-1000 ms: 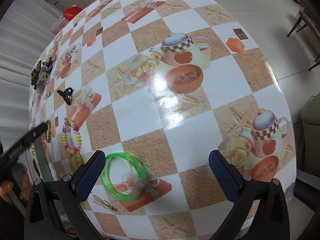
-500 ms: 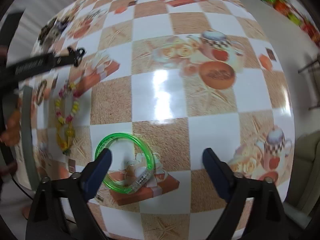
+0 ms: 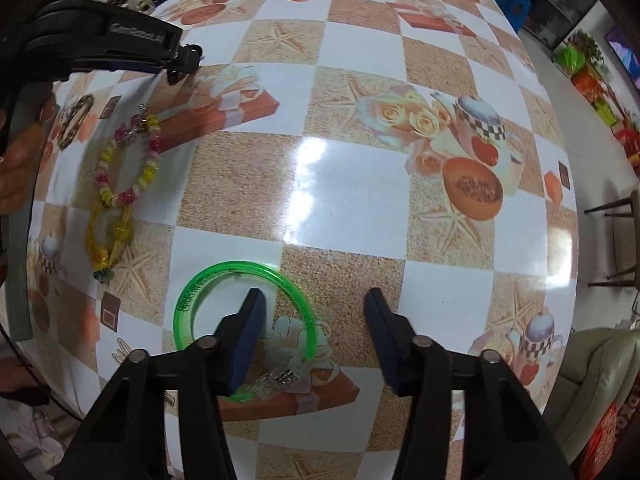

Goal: Organize jewelry
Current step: 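Grasp the green bangle with the right tool while the left tool grasps the black claw clip, then carry the bangle and claw clip into the white tray and open both tools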

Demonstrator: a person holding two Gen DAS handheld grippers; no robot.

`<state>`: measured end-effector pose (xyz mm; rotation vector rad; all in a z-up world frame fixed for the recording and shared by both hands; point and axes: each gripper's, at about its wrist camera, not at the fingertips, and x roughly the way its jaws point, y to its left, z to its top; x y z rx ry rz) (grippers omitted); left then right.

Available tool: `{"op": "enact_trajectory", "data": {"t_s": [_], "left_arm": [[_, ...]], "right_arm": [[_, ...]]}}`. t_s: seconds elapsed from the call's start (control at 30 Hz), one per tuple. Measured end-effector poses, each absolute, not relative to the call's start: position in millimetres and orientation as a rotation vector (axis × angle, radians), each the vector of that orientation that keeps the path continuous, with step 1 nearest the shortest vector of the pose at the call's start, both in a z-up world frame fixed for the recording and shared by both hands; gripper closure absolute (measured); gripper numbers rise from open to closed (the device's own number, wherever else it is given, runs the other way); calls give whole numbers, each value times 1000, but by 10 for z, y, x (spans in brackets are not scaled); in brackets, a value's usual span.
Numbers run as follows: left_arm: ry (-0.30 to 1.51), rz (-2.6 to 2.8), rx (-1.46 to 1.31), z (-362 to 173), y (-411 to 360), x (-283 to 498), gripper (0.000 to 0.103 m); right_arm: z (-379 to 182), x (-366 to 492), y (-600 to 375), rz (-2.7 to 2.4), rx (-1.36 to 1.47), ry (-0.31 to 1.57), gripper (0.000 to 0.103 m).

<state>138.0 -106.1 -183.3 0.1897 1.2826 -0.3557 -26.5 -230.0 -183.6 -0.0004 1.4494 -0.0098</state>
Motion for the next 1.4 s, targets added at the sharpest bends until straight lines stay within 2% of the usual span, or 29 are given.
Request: {"op": "enact_trajectory", "data": {"t_s": [0.03, 0.07, 0.13, 0.2, 0.33, 0.83, 1.4], "left_arm": [[1282, -359, 188, -1831, -1063, 1383, 78], [1284, -362, 185, -1831, -1064, 1386, 79], [1282, -368, 181, -1822, -1069, 1385, 80], [1270, -375, 185, -1792, -1078, 1369, 80], [1241, -395, 184, -1680, -1067, 1335, 80], [1171, -415, 117, -1221, -700, 1097, 80], [1145, -311, 16, -954, 174, 784, 80]], "right_arm": [[-1832, -268, -2290, -4, -2, 1448, 57], [-1829, -272, -2276, -1, -4, 1448, 60], [-1823, -270, -2257, 6, -2, 1450, 67], [-1823, -261, -2246, 6, 4, 1452, 82], [-1796, -206, -2240, -2, 45, 1454, 96], [-1536, 11, -2571, -25, 336, 1401, 96], [-1265, 153, -2284, 17, 369, 1335, 96]]}}
